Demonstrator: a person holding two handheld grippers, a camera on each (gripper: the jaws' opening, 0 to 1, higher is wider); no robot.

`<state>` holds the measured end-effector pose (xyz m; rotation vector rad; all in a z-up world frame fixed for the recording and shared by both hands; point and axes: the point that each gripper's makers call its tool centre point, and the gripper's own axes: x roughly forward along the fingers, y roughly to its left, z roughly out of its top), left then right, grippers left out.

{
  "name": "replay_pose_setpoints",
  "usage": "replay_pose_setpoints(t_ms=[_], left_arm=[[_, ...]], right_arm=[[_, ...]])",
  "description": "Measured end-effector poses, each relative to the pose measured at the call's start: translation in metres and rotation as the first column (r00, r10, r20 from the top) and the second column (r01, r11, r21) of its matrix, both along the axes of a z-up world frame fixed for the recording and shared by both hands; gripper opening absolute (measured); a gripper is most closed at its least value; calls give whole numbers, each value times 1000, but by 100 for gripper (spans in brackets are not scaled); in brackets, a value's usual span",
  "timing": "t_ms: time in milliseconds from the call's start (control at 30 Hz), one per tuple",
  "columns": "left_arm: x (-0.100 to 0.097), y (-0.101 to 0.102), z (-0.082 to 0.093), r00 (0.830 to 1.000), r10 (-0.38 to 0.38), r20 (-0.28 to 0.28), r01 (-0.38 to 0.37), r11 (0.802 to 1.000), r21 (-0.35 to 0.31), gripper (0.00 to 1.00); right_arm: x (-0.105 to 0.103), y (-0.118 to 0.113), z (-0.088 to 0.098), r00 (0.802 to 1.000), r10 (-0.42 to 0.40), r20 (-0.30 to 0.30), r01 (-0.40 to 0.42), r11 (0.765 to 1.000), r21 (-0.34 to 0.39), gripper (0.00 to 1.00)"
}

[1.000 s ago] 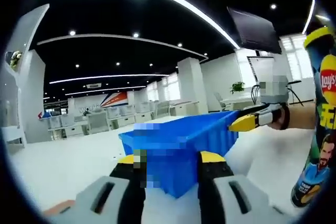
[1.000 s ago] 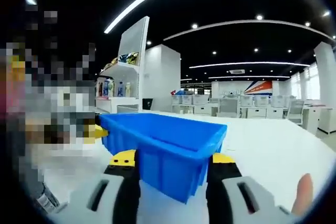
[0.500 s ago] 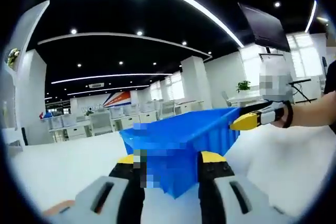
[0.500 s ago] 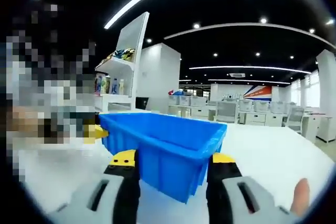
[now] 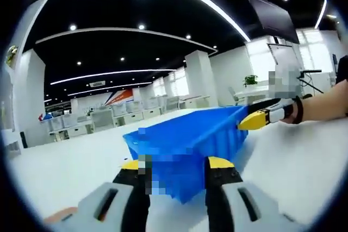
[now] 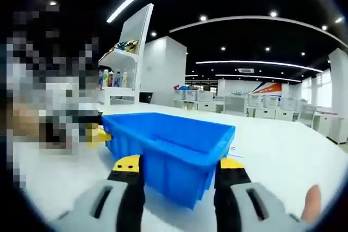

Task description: Open the lid of the chip container on the table, take out the chips, place them into the box in front of the container, and close the lid

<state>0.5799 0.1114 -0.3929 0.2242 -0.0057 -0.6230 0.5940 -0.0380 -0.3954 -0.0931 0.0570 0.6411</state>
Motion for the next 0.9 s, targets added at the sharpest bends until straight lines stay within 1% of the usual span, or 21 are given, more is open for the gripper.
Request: replay_pose_setpoints(t_ms=[33, 67, 100, 233, 300, 333, 367, 400, 433, 467, 500, 533, 567, 633, 667, 700, 733, 800, 833, 867, 900], left_arm=[[-2, 0, 0, 1000, -2, -1, 2, 1000, 6, 39], [-3, 0, 2, 1000, -4, 25, 4, 1000, 28, 39], [-3, 0, 2, 1000, -5, 29, 4, 999, 32, 39], [-3, 1, 2, 999, -1, 39, -1, 999, 41, 40], [-5, 3, -1, 999, 11, 31, -13, 999, 52, 40], [-6, 5, -2, 1000, 13, 27, -14, 998, 60, 42], [-11, 6, -2, 999, 8, 34, -11, 997, 70, 47], [-13, 9, -1, 999, 7, 43, -10, 997, 75, 55], [-15, 15, 1, 999, 1, 54, -6, 997, 83, 62], [-17, 17, 3, 998, -4, 62, -1, 996, 88, 68], [-25, 18, 7, 997, -15, 71, 9, 996, 88, 70], [-28, 18, 9, 997, -17, 72, 11, 996, 87, 69], [-34, 20, 14, 998, -23, 67, 17, 997, 81, 69], [-46, 24, 25, 998, -29, 57, 25, 997, 66, 72], [-52, 24, 30, 998, -38, 55, 35, 998, 57, 74], [-62, 23, 38, 997, -57, 47, 55, 998, 41, 78], [-70, 22, 44, 996, -73, 49, 71, 997, 34, 81], [-89, 22, 53, 995, -95, 43, 93, 994, 53, 85], [-102, 22, 57, 993, -114, 25, 112, 992, 60, 86], [-112, 22, 60, 992, -126, 15, 125, 990, 57, 88], [-122, 20, 64, 990, -143, 8, 142, 988, 53, 92]], right_arm=[[-2, 1, -4, 1000, -1, 18, 1, 1000, -23, 46], [-4, 1, -4, 999, 0, 33, 1, 999, -35, 47], [-6, 2, -5, 999, 4, 50, -1, 999, -55, 47], [-10, 3, -4, 999, 7, 54, -4, 998, -65, 49], [-15, 1, -4, 999, 10, 38, -7, 998, -62, 48], [-17, 1, -5, 999, 11, 33, -9, 998, -68, 47], [-22, -1, -5, 999, 11, 30, -8, 996, -85, 47], [-26, -4, -3, 999, 15, 39, -11, 995, -100, 47], [-32, -7, 0, 998, 21, 60, -14, 992, -125, 47], [-35, -10, 2, 998, 22, 62, -14, 992, -127, 48], [-41, -15, 6, 998, 21, 59, -14, 992, -125, 51], [-42, -21, 10, 998, 18, 52, -12, 993, -117, 53], [-42, -28, 16, 999, 26, 46, -21, 994, -105, 56], [-56, -32, 28, 998, 36, 45, -32, 996, -88, 66], [-63, -34, 33, 998, 40, 45, -36, 996, -85, 70], [-64, -38, 40, 997, 58, 46, -54, 995, -82, 72], [-69, -40, 45, 996, 74, 52, -69, 994, -88, 72], [-93, -39, 57, 989, 115, 89, -102, 986, -135, 73], [-107, -40, 63, 985, 137, 108, -118, 978, -170, 74], [-118, -39, 66, 981, 156, 120, -131, 973, -188, 76], [-128, -39, 70, 977, 172, 126, -145, 969, -202, 79]])
